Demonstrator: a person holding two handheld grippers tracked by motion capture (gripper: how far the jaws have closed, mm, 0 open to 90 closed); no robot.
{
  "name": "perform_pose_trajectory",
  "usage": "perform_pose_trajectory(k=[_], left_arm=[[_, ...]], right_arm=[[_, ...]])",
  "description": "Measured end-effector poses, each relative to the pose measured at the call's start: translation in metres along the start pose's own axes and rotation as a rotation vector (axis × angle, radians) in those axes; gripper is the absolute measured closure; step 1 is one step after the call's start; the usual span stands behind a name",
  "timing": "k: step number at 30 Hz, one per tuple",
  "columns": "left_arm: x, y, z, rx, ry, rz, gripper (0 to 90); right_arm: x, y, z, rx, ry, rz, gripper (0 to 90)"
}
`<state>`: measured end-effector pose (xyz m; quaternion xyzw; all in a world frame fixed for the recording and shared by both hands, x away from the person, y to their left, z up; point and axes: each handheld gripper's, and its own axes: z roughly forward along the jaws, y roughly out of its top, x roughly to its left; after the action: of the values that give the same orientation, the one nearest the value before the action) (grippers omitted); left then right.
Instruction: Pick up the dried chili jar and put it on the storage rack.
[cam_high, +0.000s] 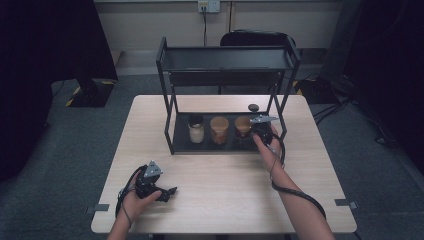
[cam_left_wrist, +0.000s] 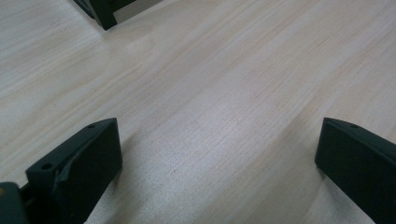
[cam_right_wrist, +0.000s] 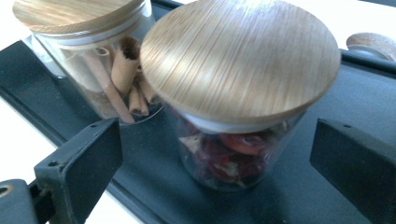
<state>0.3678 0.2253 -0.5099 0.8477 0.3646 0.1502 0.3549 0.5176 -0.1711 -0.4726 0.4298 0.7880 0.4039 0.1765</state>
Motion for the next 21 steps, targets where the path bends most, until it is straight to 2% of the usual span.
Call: perform_pose_trajectory(k=[12,21], left_arm=[[0.000,0.000,0.000,0.000,0.000,0.000,0.1],[0.000,0.000,0.000,0.000,0.000,0.000,0.1]], right_arm=[[0.007,-0.002,-0.010,-0.009,0.025,-0.006,1.7],[0.009,-0.011,-0.017,-0.007,0.046,-0.005,1.8]])
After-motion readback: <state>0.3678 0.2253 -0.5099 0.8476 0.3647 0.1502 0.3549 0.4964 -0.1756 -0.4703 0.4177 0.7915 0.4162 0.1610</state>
